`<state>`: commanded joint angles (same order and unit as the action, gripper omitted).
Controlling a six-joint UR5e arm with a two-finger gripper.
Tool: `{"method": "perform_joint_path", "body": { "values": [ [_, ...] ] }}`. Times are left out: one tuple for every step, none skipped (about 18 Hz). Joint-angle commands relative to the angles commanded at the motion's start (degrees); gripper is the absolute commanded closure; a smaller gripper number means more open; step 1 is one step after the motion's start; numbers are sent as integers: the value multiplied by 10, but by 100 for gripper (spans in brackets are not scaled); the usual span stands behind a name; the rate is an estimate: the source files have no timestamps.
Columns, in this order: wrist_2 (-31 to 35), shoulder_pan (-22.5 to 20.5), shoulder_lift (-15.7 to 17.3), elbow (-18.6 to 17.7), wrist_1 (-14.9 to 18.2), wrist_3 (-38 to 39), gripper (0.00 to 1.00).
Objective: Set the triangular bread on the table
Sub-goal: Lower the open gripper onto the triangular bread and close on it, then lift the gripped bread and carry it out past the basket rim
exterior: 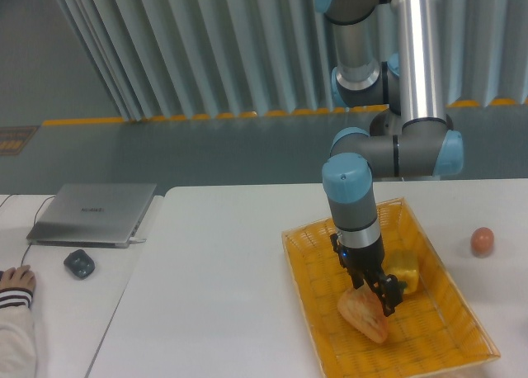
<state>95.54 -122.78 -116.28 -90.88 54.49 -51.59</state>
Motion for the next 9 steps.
{"method": "perform_joint_path", "body": {
  "values": [
    [0,0,-2,1,-1,0,13],
    [0,0,-2,1,-1,1,17],
    [0,1,-2,1,0,1,26],
    [0,1,-1,0,1,1,36],
    [0,1,-1,0,1,0,44],
    [0,1,0,0,1,0,54],
    [0,1,1,0,2,1,63],
    [0,0,2,0,2,1,78],
    [-1,1,3,0,2,0,88]
  ]
}}
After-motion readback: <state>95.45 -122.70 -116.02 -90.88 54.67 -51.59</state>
